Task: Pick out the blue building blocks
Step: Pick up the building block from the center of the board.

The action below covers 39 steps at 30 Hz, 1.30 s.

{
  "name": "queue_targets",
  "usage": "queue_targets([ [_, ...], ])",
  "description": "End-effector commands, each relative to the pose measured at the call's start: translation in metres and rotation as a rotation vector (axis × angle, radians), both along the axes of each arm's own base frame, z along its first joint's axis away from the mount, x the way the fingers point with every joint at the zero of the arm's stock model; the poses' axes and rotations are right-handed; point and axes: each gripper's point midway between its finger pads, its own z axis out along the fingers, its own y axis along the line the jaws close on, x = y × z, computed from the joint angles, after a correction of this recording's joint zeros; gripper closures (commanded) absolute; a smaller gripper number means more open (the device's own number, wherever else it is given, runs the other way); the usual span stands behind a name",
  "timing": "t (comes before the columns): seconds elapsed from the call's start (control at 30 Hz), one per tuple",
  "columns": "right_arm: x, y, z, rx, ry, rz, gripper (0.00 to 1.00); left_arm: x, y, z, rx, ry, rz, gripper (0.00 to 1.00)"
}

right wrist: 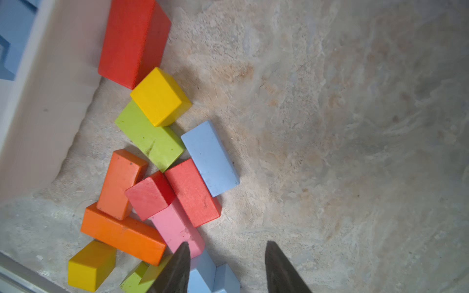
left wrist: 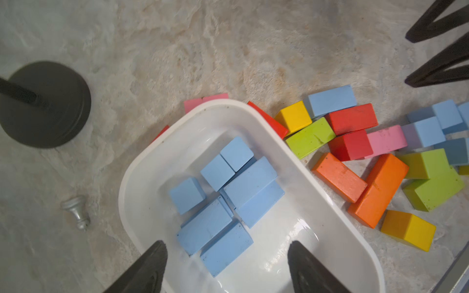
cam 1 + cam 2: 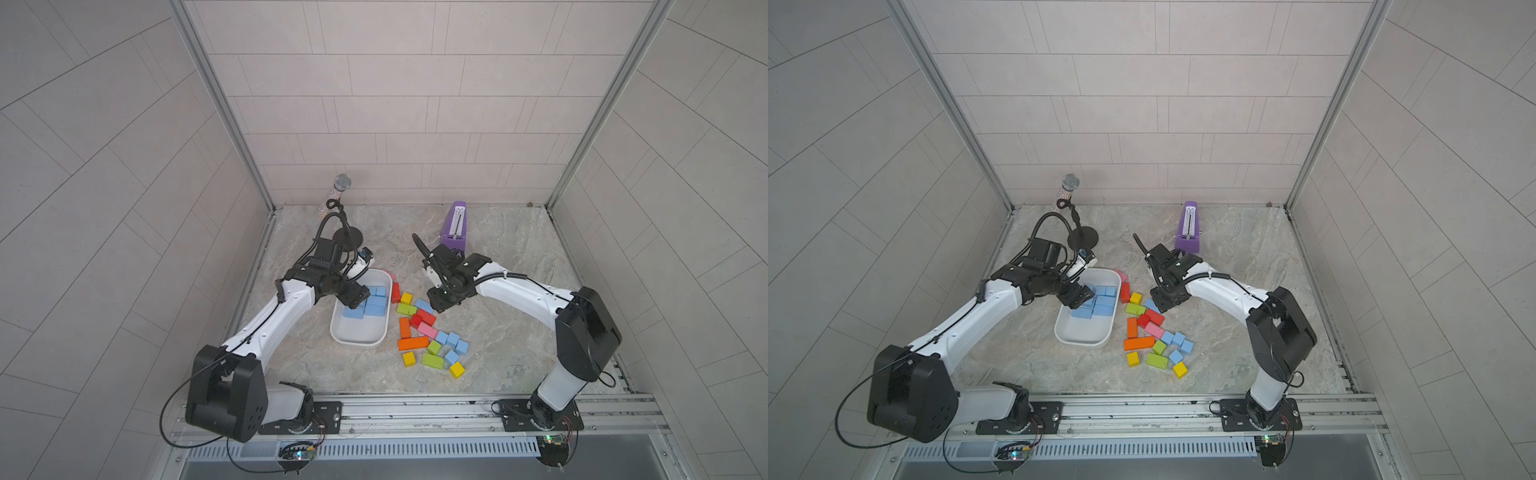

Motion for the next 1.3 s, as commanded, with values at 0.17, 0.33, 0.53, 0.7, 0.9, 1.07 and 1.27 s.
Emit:
queue_targets([
  [0.17, 0.010, 0.013, -0.027, -0.052, 0.057, 0.094, 0.51, 0.012, 0.008, 0.016, -0.080, -0.051, 0.101, 0.20],
  [0.33, 0.018, 0.019, -0.042, -0.066, 0.068, 0.097, 0.51, 0.011, 0.009, 0.014, -0.092, -0.039, 0.106, 0.20],
  [0.53, 0.024, 0.021, -0.055, -0.085, 0.078, 0.109, 0.51, 0.012, 0.010, 0.012, -0.095, -0.030, 0.107, 0.20],
  [0.7, 0.033, 0.016, -0.062, -0.118, 0.069, 0.093, 0.52, 0.011, 0.011, 0.010, -0.096, -0.019, 0.107, 0.20],
  [0.9, 0.040, 0.007, -0.064, -0.132, 0.069, 0.068, 0.55, 0.012, 0.011, 0.005, -0.096, -0.008, 0.106, 0.20],
  [1.07, 0.041, 0.002, -0.065, -0.152, 0.069, 0.061, 0.55, 0.011, 0.009, 0.003, -0.101, -0.002, 0.101, 0.20],
  [1.27, 0.033, 0.014, -0.061, -0.107, 0.077, 0.075, 0.53, 0.011, 0.009, 0.001, -0.100, 0.004, 0.101, 0.20],
])
